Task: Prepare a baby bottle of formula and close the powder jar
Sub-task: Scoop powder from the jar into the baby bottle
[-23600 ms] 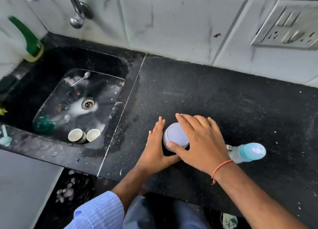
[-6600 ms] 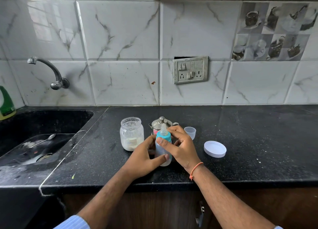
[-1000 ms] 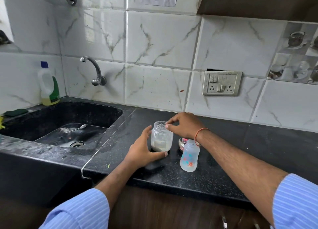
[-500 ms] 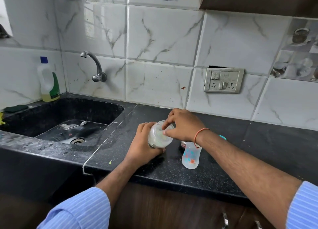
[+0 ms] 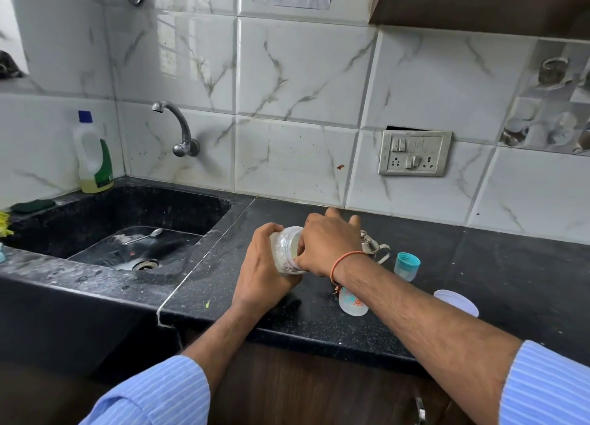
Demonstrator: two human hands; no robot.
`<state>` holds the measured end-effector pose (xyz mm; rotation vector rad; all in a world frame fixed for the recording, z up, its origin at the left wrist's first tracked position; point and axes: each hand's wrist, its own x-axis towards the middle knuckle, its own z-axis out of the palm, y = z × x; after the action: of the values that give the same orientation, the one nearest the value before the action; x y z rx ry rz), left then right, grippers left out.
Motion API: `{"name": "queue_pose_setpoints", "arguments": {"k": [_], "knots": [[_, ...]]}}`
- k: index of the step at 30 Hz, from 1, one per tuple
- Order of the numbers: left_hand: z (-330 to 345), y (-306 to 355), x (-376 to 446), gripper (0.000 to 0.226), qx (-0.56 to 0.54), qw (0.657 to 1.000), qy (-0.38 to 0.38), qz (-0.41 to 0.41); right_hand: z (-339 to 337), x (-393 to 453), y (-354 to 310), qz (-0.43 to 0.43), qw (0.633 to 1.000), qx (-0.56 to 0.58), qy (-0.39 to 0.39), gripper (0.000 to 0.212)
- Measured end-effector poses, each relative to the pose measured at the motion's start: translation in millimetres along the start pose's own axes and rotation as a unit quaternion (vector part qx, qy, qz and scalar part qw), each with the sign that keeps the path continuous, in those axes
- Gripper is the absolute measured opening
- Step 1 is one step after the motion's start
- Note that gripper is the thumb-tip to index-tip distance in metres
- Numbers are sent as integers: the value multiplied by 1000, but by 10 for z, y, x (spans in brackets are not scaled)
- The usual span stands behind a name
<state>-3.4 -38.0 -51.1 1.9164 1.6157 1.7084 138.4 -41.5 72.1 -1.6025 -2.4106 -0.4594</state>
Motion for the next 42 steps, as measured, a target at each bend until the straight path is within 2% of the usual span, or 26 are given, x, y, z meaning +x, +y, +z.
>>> {"name": "queue_pose_setpoints", "arguments": {"k": [9, 13, 20, 25, 28, 33, 38, 42], "knots": [[-19, 56, -25, 102, 9, 1000, -7, -8, -22, -3, 19, -4, 999, -20, -29, 21], [-4, 47, -21, 97, -9, 1000, -26, -16, 5, -26, 28, -19, 999, -31, -10, 19], [7, -36, 33, 94, -57, 997, -42, -35, 133, -42, 103, -71, 986, -18, 152, 24], [-28, -13, 48, 100, -72, 996, -41, -40, 206, -31, 198, -134, 947, 19, 293, 20], [-44, 15, 41, 102, -73, 996, -45, -39, 253, -48, 252, -189, 924, 11, 332, 23], [-37, 19, 13, 101, -77, 995, -64, -16, 277, -63, 276, -213, 927, -19, 309, 22], [-12, -9, 17, 103, -99, 994, -44, -15, 231, -16, 245, -276, 933, 51, 225, 16], [9, -45, 25, 105, -104, 994, -35, -13, 161, -33, 246, -284, 941, 89, 163, 12]]}}
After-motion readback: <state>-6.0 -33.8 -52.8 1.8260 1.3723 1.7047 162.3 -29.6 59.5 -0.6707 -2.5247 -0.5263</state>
